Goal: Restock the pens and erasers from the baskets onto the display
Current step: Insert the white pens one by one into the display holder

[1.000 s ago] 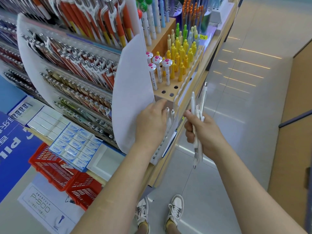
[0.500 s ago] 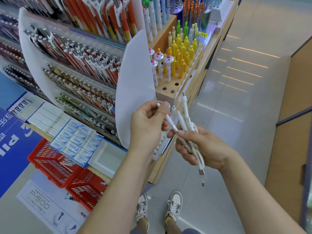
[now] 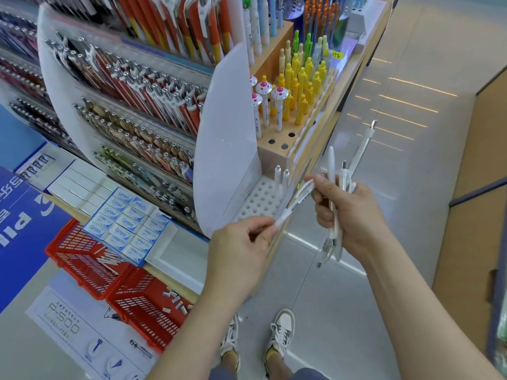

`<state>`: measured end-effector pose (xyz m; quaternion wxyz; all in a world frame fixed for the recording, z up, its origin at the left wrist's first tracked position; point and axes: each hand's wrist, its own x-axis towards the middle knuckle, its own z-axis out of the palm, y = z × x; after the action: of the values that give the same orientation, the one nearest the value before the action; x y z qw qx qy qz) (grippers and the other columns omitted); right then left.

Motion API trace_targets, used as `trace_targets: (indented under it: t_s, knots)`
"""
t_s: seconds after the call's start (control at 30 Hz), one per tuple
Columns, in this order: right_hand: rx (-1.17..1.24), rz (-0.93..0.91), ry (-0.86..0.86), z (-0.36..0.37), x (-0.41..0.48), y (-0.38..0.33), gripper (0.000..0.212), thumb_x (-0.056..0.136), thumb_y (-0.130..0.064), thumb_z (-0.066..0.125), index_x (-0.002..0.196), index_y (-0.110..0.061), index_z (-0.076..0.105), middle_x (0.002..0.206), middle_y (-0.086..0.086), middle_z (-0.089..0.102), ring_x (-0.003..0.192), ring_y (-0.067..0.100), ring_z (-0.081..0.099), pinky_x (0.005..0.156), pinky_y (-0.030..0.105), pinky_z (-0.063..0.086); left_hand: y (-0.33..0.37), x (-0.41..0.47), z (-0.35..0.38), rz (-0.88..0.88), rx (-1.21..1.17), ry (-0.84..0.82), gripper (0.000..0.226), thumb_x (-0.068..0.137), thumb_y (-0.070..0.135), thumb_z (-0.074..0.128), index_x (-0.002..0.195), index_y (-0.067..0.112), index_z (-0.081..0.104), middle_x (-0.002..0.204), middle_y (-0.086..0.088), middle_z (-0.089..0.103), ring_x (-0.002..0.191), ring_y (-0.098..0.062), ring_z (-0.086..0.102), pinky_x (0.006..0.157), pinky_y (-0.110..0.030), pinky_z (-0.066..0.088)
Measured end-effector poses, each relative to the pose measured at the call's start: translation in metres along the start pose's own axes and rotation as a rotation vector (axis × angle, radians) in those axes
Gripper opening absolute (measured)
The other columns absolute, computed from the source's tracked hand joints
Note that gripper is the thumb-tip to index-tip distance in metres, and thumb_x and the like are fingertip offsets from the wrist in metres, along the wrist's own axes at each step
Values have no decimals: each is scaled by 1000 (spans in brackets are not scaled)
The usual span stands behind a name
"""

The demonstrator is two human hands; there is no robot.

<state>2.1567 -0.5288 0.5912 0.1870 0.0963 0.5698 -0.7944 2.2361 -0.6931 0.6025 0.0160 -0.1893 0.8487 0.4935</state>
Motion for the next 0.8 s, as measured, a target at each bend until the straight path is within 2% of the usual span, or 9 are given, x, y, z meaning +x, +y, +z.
trace_targets:
  t_s: [0.1,0.23,0.33,0.4,0.5,0.6,0.67,0.73,0.8]
  knots:
    - [-82,-30,-80,3,4,-11,20,86,-21,64,92,-3,70,65,6,42,43,13,32,42,22,28,7,0,1,78,150,-30,14,85,32,68,97,29,75,90,12,74,81,-3,63,78,-27,50]
    - [-228,-13,-233,16,2,-23,31,78,-26,67,94,0,67,54,-1,42,43,15,29,45,26,23,22,9,-1,124,1,-40,13,82,38,68,95,34,69,78,7,71,72,-9,62,71,-30,50]
    - [-268,0,-287,31,-3,-23,29,82,-24,70,96,1,67,53,0,43,43,15,30,46,27,22,26,16,-8,122,-110,-43,19,81,28,72,97,38,69,73,13,70,69,-3,63,66,-21,50]
    - [-226,-2,-242,37,-4,-21,28,83,-27,67,98,-4,68,60,3,43,44,15,29,46,26,21,19,17,-13,148,-111,-61,30,82,26,72,99,47,61,74,13,70,68,-3,63,69,-27,53]
    - [-195,-3,-56,37,-5,-18,30,84,-30,64,101,-6,65,56,3,35,44,15,26,45,24,21,5,11,-22,230,-102,-26,34,85,24,68,101,49,52,76,12,69,71,-5,65,72,-36,55]
    - [-254,-13,136,32,2,-12,8,90,-20,64,90,-13,61,54,0,34,44,15,28,42,22,25,-13,8,-25,265,-139,36,19,90,27,63,105,36,59,76,10,68,74,-10,67,71,-40,55]
    - [-336,-10,208,28,11,-9,7,90,-19,66,85,-17,60,56,1,37,45,15,31,42,23,28,-19,8,-26,252,-193,61,15,91,36,58,103,28,62,74,9,66,74,-15,68,71,-43,56]
    - [-401,-6,237,27,22,-5,9,87,-21,69,90,-19,61,57,1,39,45,15,34,43,25,31,-17,9,-25,243,-225,102,18,92,40,56,100,26,65,72,9,64,73,-14,66,70,-40,56]
    - [-440,7,216,24,35,1,16,85,-23,71,97,-17,62,58,0,40,47,17,35,45,27,32,-10,12,-20,245,-229,165,15,91,34,60,98,24,69,74,12,65,77,-6,65,70,-22,54]
